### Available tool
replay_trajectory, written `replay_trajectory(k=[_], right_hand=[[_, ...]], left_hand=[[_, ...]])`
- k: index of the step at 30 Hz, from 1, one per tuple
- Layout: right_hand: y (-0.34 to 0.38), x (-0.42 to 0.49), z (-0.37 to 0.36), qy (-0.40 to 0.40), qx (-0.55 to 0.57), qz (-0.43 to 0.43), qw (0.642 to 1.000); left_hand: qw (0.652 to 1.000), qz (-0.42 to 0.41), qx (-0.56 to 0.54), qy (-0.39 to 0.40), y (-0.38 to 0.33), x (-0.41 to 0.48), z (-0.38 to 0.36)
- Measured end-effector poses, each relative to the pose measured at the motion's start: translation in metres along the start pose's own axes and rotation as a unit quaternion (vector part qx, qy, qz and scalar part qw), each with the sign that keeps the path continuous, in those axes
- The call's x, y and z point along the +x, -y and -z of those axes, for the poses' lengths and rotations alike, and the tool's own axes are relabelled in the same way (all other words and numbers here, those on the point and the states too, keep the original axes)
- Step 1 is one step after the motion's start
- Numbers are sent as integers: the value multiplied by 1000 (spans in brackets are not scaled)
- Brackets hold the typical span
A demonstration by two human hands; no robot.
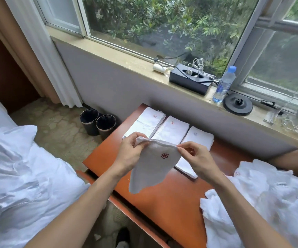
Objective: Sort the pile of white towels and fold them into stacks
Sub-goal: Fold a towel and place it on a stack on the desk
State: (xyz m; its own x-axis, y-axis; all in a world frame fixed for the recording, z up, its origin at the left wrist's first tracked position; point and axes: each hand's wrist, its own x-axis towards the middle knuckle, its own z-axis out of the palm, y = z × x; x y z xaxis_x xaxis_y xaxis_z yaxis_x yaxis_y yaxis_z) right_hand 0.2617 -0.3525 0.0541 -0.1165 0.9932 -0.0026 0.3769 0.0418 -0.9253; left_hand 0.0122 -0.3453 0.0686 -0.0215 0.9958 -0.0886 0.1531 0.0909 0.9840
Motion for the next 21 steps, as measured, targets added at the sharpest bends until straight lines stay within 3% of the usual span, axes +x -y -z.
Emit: replay_trajectory(k=[9,21], right_hand=[[11,26,-55,-98,1,-82,992],[-14,19,4,-271,38,-154,949]], left_hand=[[992,8,-15,128,23,90,50],[958,-16,51,282,16,151,-62]])
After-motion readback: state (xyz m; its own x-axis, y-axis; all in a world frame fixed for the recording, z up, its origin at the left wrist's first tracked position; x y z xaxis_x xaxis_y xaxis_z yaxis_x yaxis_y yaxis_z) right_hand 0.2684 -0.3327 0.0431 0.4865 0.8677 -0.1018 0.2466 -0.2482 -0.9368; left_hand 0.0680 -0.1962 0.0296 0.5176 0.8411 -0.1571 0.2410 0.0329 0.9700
